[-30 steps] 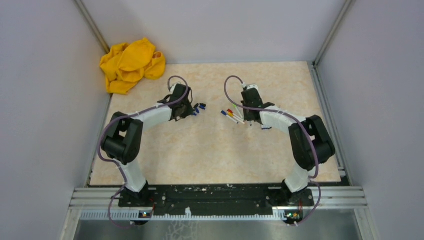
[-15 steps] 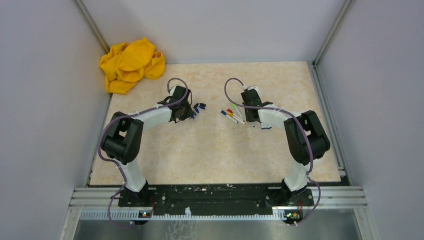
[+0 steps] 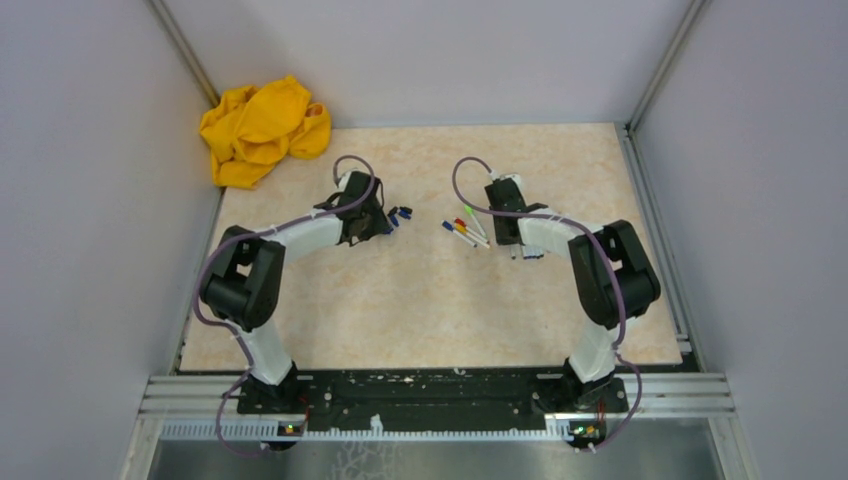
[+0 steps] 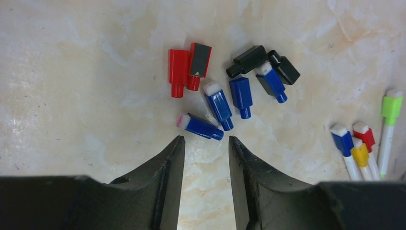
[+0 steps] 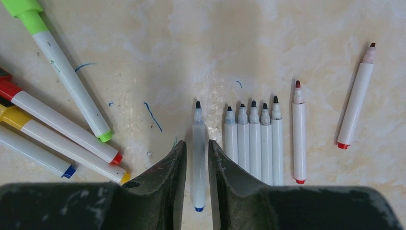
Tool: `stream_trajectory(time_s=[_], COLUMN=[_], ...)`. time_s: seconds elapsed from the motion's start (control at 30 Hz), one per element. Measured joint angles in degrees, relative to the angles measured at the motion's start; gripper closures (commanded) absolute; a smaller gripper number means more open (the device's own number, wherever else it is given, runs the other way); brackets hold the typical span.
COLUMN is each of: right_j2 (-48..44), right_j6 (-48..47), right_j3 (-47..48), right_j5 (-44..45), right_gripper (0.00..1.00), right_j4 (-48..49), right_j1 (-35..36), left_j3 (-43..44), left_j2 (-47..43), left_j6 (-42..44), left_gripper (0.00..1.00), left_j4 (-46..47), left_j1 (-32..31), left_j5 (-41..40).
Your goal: Open the pen caps
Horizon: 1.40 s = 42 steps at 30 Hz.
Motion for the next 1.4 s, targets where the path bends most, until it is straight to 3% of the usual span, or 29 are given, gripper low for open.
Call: stream_trajectory(time_s=[0.37, 0.73, 1.1, 1.3, 1.37, 1.4], right_j2=[0.63, -1.14, 0.85, 3.93, 4.17, 4.17], right_j6=[-0.57, -4.92, -6.08, -6.05, -6.08, -6.05], right_j3=[0.04, 1.86, 10.27, 11.26, 11.26, 11.26], right_j5=[2.23, 0.96, -8.98, -13.57, -14.58, -14.97], right_gripper=[0.68, 0.57, 0.55, 0.55, 0.55, 0.54], right_j4=[-0.39, 0.35, 0.42, 0.22, 0.2, 0.22], right_j1=[0.0, 1.44, 2.58, 2.58, 2.51, 2.47], left_j3=[0.02, 0.04, 0.04, -2.6, -6.12, -8.66], left_j2=[-5.03, -5.84, -6.88, -7.45, -8.13, -8.22], left_j6=[-0.94, -1.42, -1.38, -3.65, -6.38, -8.28], left_gripper=[0.53, 0.28, 0.14, 0.15, 0.02, 0.01], left_j4=[0.66, 2.95, 6.93, 14.58, 19.5, 23.61], left_j1=[0.0, 0.0, 0.13, 3.48, 6.49, 8.55], left_j5=[0.28, 3.34, 6.8, 14.93, 19.61, 22.99])
